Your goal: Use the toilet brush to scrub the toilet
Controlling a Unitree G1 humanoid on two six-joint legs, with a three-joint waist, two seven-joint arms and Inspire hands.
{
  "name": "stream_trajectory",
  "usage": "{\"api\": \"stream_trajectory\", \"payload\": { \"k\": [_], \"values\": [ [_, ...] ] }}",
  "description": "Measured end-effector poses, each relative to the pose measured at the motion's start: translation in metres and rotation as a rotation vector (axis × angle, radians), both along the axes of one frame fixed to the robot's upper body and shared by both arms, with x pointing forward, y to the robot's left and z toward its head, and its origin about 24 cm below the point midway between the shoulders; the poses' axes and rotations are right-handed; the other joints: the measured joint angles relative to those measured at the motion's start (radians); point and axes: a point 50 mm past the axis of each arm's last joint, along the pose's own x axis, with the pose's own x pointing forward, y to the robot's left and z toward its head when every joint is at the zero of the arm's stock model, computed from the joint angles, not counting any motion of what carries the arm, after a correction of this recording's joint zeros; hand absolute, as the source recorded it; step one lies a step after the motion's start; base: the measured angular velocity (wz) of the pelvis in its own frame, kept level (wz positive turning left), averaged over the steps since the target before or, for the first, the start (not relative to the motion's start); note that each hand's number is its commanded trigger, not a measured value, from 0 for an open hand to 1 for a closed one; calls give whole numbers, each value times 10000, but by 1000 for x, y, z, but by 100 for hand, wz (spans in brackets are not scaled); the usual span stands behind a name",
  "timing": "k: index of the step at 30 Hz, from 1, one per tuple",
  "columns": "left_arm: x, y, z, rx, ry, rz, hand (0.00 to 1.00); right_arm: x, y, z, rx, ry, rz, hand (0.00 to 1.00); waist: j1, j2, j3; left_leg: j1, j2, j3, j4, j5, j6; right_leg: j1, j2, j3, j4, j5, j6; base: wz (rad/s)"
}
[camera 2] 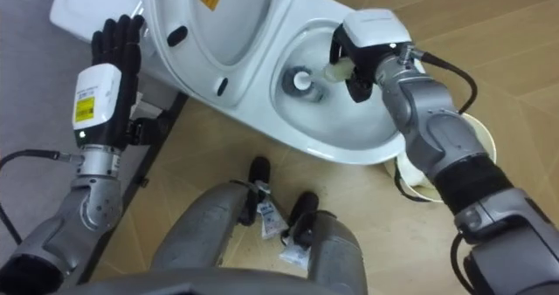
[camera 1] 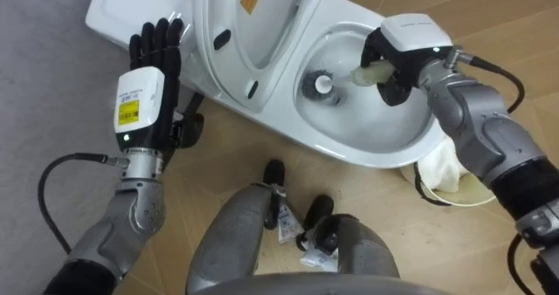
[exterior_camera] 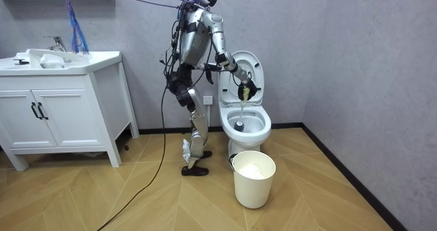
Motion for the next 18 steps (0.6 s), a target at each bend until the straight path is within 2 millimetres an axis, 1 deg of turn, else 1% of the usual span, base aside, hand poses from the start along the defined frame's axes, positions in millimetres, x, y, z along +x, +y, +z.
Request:
{"api": "stream_trajectory", "payload": {
  "k": [3, 5, 10, 14, 18],
  "values": [
    [-2, -1, -3, -31, 143, -24, 0, -4, 3, -1, -156, 118, 51, 100, 7, 113, -54, 44, 13, -55, 3, 0, 0, 126, 38, -31, -163, 4, 5, 1],
    [-2, -2, -4, -24, 220, -63, 0, -9, 2, -5, -148, 300, -121, 100, -4, 206, -56, 94, 8, -168, 24, 0, 0, 267, 74, -108, -287, 30, 11, 8],
    [-3, -3, -7, -214, 224, 139, 0, -19, 2, -15, 97, 567, -512, 100, -43, 213, -53, 238, 5, -244, 18, -1, -2, 508, 114, -194, -449, 34, 2, 5],
    [-3, -6, -8, -319, 228, 209, 0, -36, -6, -23, 518, 599, -961, 100, -148, 211, -52, 419, 1, -187, -23, -1, -2, 862, 149, -354, -723, 40, 10, 12],
    [-7, -3, -16, -267, 606, 452, 0, -47, -11, -35, 994, 795, -1546, 100, -297, 176, -36, 825, -25, -166, -122, -1, -1, 1216, 125, -242, -805, 52, 24, -4]
  ]
}}
